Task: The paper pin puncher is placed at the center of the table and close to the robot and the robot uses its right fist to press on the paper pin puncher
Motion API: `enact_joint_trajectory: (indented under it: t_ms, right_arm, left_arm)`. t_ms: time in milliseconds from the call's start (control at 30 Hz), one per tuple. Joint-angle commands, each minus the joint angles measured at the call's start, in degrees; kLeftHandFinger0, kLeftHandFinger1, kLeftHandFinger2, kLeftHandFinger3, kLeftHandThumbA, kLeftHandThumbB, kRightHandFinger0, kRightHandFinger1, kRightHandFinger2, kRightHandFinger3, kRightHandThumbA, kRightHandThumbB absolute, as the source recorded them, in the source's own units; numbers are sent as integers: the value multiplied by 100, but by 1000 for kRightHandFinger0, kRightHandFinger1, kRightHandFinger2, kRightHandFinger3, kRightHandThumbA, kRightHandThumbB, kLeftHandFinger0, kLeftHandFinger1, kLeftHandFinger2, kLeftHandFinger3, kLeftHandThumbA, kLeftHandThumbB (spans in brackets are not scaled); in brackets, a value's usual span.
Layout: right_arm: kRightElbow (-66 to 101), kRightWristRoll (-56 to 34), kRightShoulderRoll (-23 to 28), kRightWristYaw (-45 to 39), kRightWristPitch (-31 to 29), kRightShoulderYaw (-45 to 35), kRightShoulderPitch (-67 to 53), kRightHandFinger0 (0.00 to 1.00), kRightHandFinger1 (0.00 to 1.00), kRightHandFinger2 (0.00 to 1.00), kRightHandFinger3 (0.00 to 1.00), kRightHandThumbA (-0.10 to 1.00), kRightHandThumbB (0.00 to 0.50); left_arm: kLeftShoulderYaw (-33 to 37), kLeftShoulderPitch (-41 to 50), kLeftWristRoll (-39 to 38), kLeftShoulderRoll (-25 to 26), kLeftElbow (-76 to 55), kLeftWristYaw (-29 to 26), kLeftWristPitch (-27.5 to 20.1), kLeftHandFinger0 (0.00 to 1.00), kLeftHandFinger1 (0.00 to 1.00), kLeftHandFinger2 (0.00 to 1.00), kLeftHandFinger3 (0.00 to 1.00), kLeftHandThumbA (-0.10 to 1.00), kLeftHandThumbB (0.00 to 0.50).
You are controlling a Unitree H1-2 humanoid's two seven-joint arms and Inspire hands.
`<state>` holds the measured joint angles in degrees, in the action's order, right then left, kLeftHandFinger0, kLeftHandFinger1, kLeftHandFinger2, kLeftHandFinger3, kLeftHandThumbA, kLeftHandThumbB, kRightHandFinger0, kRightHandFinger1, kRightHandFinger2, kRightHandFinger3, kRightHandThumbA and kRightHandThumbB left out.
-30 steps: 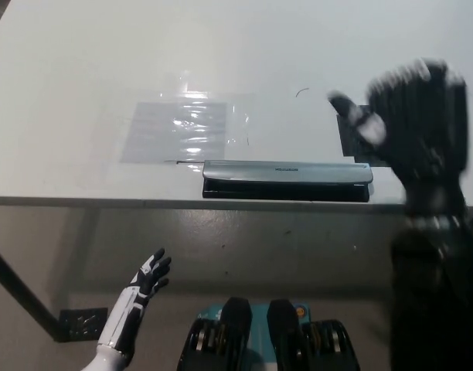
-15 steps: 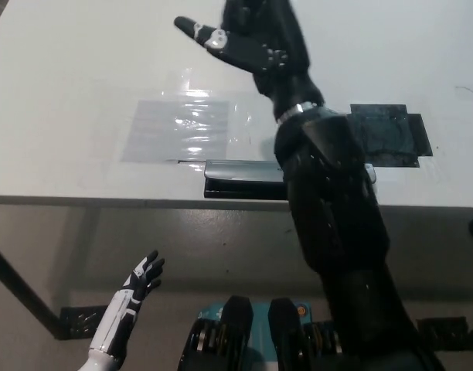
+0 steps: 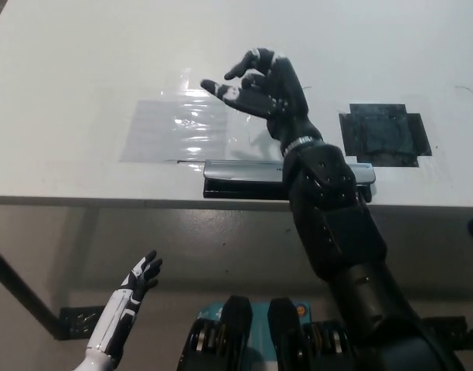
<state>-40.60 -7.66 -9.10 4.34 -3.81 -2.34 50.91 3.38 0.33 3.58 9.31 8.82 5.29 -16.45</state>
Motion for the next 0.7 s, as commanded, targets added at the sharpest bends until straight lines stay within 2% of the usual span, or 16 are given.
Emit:
enact_joint_trajectory:
  t_ms: [0,33,167,233,300,333,367,400,467,500,533,567,667]
  right_arm:
    - [-22,-14,43,-67,-547,-79,42,0,69,346,315,1000,95]
    - [-36,-29,49,-84,-575,-89,-5,0,71,345,315,1000,95]
    - [-223,49,109,-77,-771,-67,-135,0,67,328,280,1000,96]
    - [-356,-7,100,-100,-809,-102,-267,0,36,277,230,1000,104]
    - [-492,-32,123,-132,-873,-126,-360,0,33,269,224,1000,104]
    - [-567,-20,128,-88,-835,-136,-354,5,50,278,224,1000,132]
    - [-756,37,109,-8,-899,-129,-392,1,56,286,225,1000,122]
    - [-877,51,98,-17,-1006,-120,-436,0,93,345,278,1000,104]
    - [-1153,50,72,-73,-1191,-104,-594,0,128,384,336,1000,73]
    - [-1361,29,53,-94,-1355,-117,-616,0,112,351,304,1000,59]
    - [-1668,-42,2,-113,-1489,-171,-664,0,84,291,206,1000,57]
    - [-1713,-50,-3,-116,-1524,-178,-676,0,68,271,171,1000,56]
    - [-2606,15,-100,-99,-1774,-156,-811,0,33,277,148,1000,71]
  left_arm:
    - [-6,-92,107,130,-139,40,-104,1000,1000,1000,1000,1000,262]
    - [-8,-96,117,126,-132,32,-111,1000,1000,1000,1000,1000,256]
    - [-8,-143,153,125,-127,26,-67,1000,1000,1000,1000,1000,293]
    - [-9,-111,167,154,-167,43,-46,1000,1000,1000,1000,1000,288]
    - [-18,-155,127,150,-129,52,-76,1000,1000,1000,1000,1000,251]
    - [-27,-200,112,151,-100,51,-83,1000,1000,1000,1000,1000,259]
    - [-41,-233,117,163,-87,42,-81,1000,1000,1000,1000,1000,267]
    - [-42,-222,126,164,-98,36,-68,1000,1000,1000,1000,1000,286]
    - [-24,-146,158,161,-129,34,-55,1000,1000,1000,1000,1000,297]
    - [-18,-143,149,169,-129,52,-42,1000,1000,1000,1000,1000,297]
    - [-9,-113,113,187,-160,94,-8,1000,1000,1000,1000,1000,287]
    - [-5,-101,111,188,-163,100,-6,1000,1000,1000,1000,1000,287]
    - [-7,-94,116,177,-167,86,12,1000,1000,1000,1000,1000,286]
